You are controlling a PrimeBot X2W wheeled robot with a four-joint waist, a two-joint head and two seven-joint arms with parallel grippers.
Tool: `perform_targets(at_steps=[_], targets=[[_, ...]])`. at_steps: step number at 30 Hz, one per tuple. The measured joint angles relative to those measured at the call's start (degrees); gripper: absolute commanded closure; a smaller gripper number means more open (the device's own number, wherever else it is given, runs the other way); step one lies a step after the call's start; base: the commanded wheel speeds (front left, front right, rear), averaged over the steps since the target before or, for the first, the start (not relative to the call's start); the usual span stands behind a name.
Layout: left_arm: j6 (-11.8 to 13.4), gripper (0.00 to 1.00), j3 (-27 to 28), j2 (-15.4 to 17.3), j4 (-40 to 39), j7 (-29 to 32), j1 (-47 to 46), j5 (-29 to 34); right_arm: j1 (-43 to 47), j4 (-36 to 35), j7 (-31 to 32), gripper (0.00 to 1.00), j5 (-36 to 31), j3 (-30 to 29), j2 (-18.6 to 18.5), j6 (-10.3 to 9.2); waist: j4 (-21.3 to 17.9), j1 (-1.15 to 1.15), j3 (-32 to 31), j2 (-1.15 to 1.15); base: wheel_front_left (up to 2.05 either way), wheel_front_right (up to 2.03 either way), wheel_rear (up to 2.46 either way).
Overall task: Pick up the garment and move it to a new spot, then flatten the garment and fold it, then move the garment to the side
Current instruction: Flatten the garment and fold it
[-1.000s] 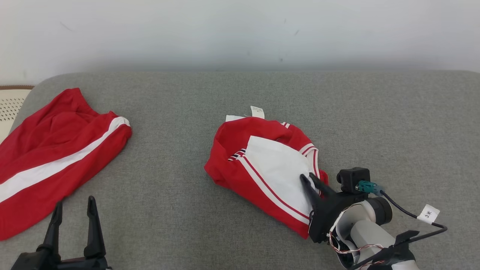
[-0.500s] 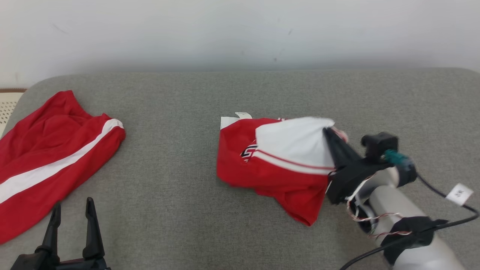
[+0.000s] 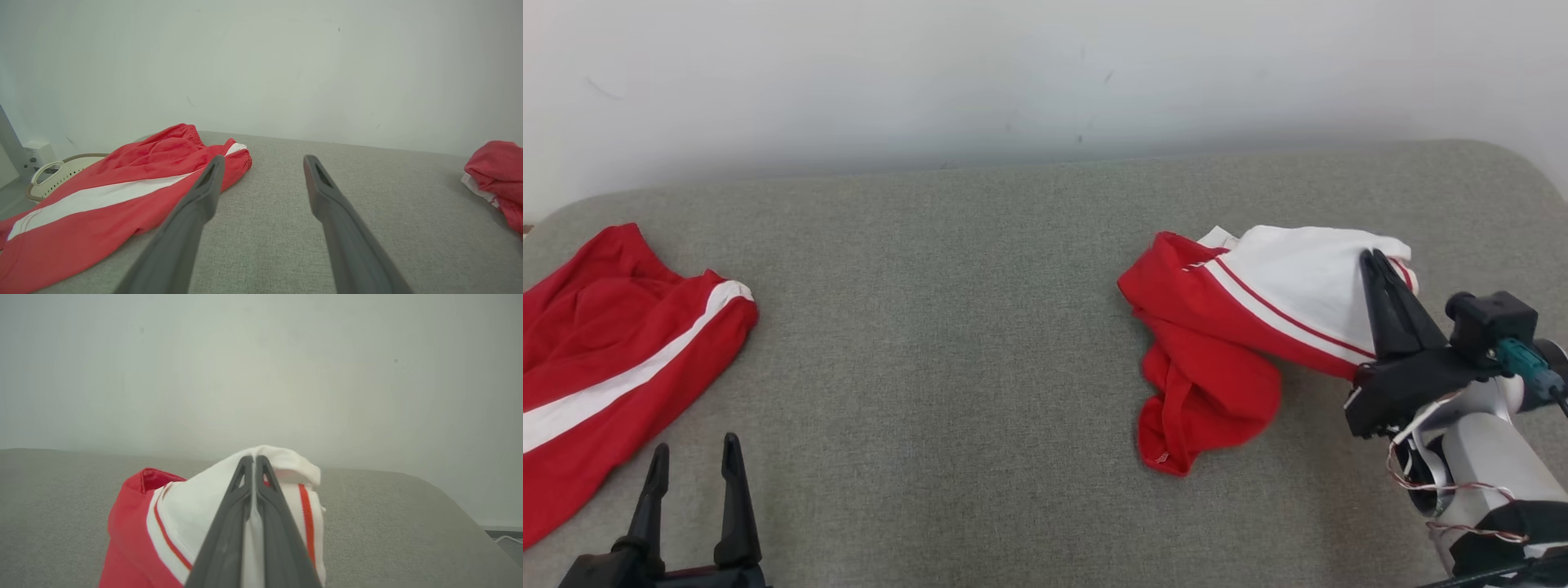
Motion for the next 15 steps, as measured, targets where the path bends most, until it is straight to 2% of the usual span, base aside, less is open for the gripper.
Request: perform_targets(at_steps=[9, 10, 11, 12, 15], targets=[[-0.9, 0.0, -0.25, -0.45, 0.69, 0.0, 0.15, 0.36, 4.0, 3.33, 0.0, 1.0, -0.64, -1.8, 0.66, 0.0, -0.64, 0.0, -0.48, 0.0, 0.0, 0.0, 0.0], [-0.9, 0.0, -0.32, -0.51, 0.73, 0.0, 0.15, 0.47, 4.16, 3.87, 0.0, 0.55, -0.6, -1.67, 0.92, 0.0, -0.68, 0.0, -0.5, 0.0, 0.0, 0.0, 0.0], [-0.9, 0.0, -0.4, -0.58, 0.77, 0.0, 0.16, 0.51, 4.2, 4.54, 0.0, 0.05, -0.62, -1.57, 1.16, 0.0, -0.72, 0.0, -0.53, 0.0, 0.0, 0.0, 0.0], [-0.9, 0.0, -0.44, -0.65, 0.81, 0.0, 0.19, 0.53, 4.21, 5.12, 0.0, 0.0, -0.62, -1.52, 1.35, 0.0, -0.77, 0.0, -0.58, 0.0, 0.0, 0.0, 0.0], [-0.98, 0.0, -0.58, -0.71, 0.88, 0.0, 0.26, 0.57, 4.21, 5.84, 0.0, 0.0, -0.66, -1.87, 1.69, 0.0, -0.95, 0.0, -0.68, 0.0, 0.0, 0.0, 0.0]])
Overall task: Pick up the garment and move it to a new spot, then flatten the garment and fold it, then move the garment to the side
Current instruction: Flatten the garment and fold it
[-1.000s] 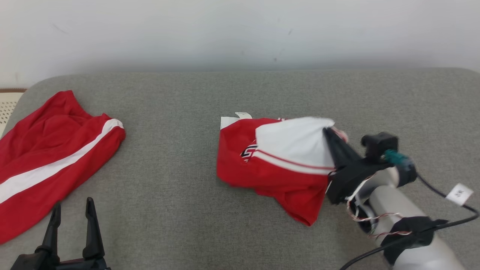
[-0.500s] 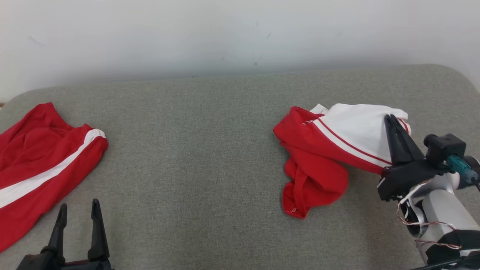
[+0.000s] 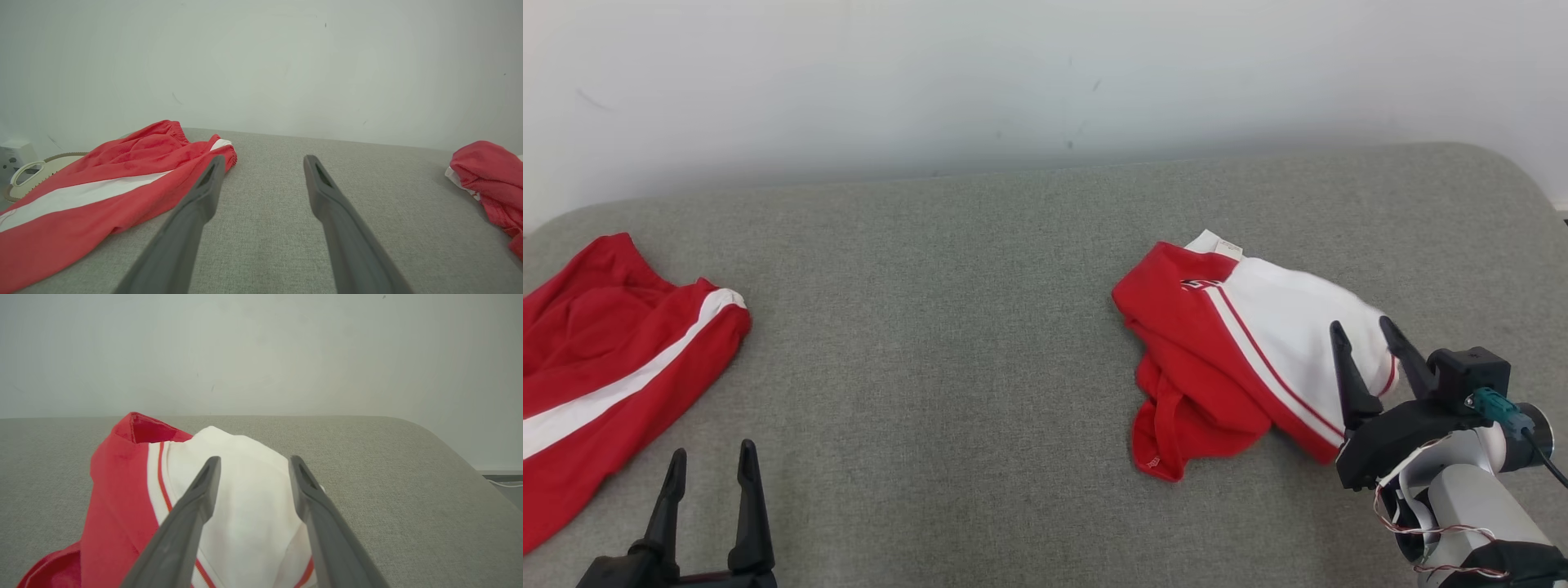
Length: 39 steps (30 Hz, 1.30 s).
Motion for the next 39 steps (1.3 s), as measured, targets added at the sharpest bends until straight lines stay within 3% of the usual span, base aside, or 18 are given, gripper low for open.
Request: perform_targets(at_steps=[9, 26, 32, 39], targets=[[-0.07, 0.0, -0.45, -0.15, -0.18, 0.0, 0.11, 0.22, 1.74, -3.41, 0.0, 0.0, -2.33, -3.91, 1.47, 0.0, -0.78, 0.0, -0.04, 0.0, 0.0, 0.0, 0.0], [-1.02, 0.0, -3.75, -0.47, 0.13, 0.0, -0.35, 0.24, 13.02, -22.98, -0.01, 0.0, -5.76, -8.87, 6.62, 0.0, -2.67, 0.0, 0.62, 0.0, 0.0, 0.0, 0.0], [-1.71, 0.0, -4.77, -0.49, 0.16, 0.0, -1.24, 0.44, 14.73, -24.44, 0.0, 0.0, -6.14, -8.92, 7.34, 0.0, -3.5, 0.0, 0.88, 0.0, 0.0, 0.0, 0.0], [-3.81, 0.0, -9.98, -0.52, 1.38, 0.0, -3.14, 0.76, 14.73, -24.91, 0.0, 0.0, -6.28, -9.0, 7.5, 0.0, -4.09, 0.0, 1.0, 0.0, 0.0, 0.0, 0.0]])
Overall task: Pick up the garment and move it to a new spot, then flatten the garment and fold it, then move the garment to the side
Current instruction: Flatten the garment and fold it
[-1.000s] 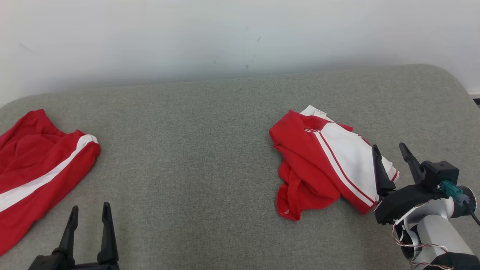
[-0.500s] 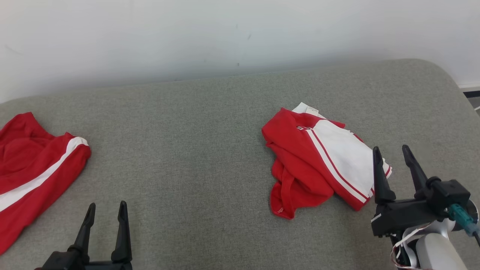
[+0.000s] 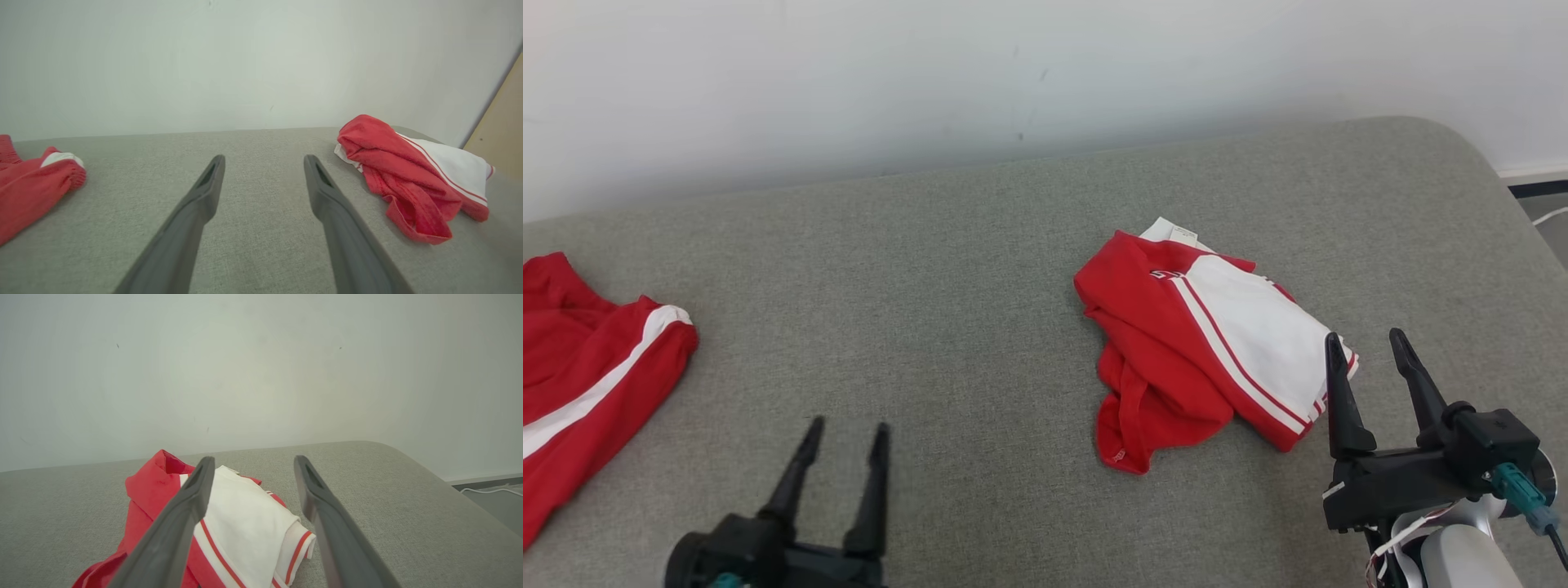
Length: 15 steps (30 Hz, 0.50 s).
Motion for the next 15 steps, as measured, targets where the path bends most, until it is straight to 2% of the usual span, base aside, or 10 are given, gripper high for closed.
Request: perform_targets(at_steps=[8, 15], targets=[[-2.24, 0.0, -12.52, -0.03, 4.65, -0.01, -3.94, 0.6, -0.04, -0.49, 0.0, 0.0, -0.25, -0.01, 0.57, 0.0, -1.71, 0.0, 0.35, 0.0, 0.0, 0.0, 0.0], [-3.04, 0.0, -21.75, -0.08, 10.99, -0.01, -9.01, 1.05, -0.01, -0.66, 0.0, 0.0, -0.32, -0.42, 1.01, 0.0, -4.0, 0.0, 0.94, 0.0, 0.0, 0.0, 0.0]])
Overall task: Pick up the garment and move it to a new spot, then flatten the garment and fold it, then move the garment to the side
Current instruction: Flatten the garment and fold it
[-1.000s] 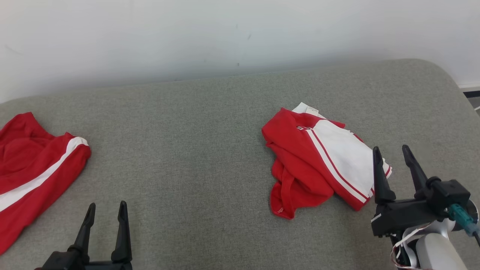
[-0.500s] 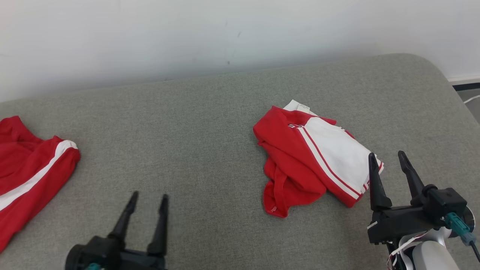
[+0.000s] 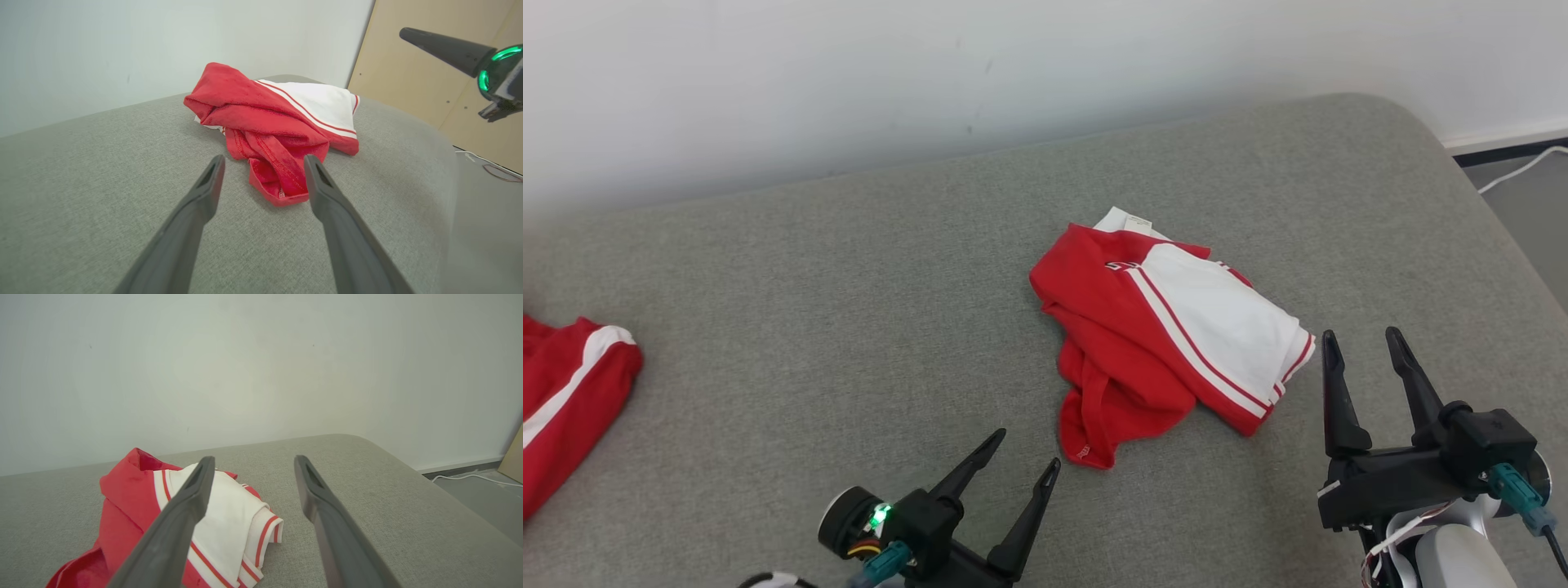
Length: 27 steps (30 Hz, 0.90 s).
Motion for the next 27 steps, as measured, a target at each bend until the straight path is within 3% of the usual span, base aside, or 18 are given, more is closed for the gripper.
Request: perform_targets(at_steps=[27], targets=[[-0.19, 0.0, -13.17, 0.01, 26.03, 0.0, -16.71, -9.12, -1.44, 1.34, 0.0, 0.0, 0.04, 2.1, 1.13, 0.0, -5.61, 0.0, 2.05, 0.0, 0.0, 0.0, 0.0]])
